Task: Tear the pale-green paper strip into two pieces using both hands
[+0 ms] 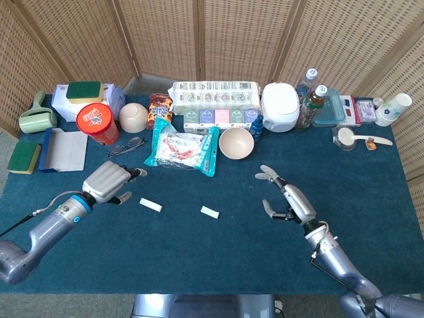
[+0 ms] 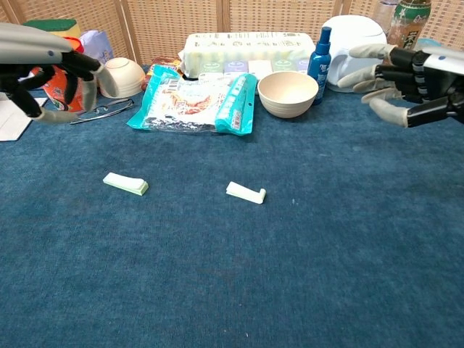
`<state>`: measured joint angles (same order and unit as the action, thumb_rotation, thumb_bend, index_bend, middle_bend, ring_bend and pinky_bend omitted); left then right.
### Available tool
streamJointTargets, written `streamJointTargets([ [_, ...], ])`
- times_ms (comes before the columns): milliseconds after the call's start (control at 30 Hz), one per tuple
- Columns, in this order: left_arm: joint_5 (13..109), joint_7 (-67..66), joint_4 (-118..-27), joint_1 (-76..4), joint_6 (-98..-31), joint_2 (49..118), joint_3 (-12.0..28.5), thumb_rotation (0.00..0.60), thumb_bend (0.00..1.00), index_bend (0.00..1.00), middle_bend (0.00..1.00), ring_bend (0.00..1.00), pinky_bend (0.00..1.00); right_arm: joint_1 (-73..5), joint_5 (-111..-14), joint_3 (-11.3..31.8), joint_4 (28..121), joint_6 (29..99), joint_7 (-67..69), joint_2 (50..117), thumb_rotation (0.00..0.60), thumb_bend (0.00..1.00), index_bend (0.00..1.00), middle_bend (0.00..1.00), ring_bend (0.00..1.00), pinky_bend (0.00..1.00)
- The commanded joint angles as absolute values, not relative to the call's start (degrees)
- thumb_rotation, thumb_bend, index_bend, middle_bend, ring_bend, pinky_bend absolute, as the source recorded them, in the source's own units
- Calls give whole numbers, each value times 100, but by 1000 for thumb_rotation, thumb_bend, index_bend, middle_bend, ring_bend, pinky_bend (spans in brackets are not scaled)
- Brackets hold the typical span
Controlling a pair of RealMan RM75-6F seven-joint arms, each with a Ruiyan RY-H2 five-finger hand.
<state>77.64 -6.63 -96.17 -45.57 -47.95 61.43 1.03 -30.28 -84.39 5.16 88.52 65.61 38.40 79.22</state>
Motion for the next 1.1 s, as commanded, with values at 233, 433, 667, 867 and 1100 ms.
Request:
streamJointTargets([
  [233,7915,-630,-9933,-3667,-5965,5818,-86,592,359,221,403,434,711,-2825,-8284,573,8780,6755,3575,7849,600,546,0,208,121,151],
  [433,7950,-649,-10118,-2969,-6772,5627,-261,592,359,221,393,432,709,-2623,-8094,657,8845,7003,3113,7793,600,541,0,207,115,151],
  [667,8045,-633,-10122,-2233,-7616,5596,-449,592,359,221,392,425,704,-2425,-8017,620,8872,7283,2065,7705,600,531,23,204,105,126],
  [867,8325,-504,-9905,-1403,-8757,5783,-583,593,357,221,387,407,662,-2152,-8158,393,8970,7578,1211,7498,600,531,58,205,101,126],
  [1100,8501,-577,-9614,-600,-9771,6109,-652,595,356,221,381,387,591,-1626,-8048,265,9148,8335,-409,7460,600,531,67,199,83,114],
])
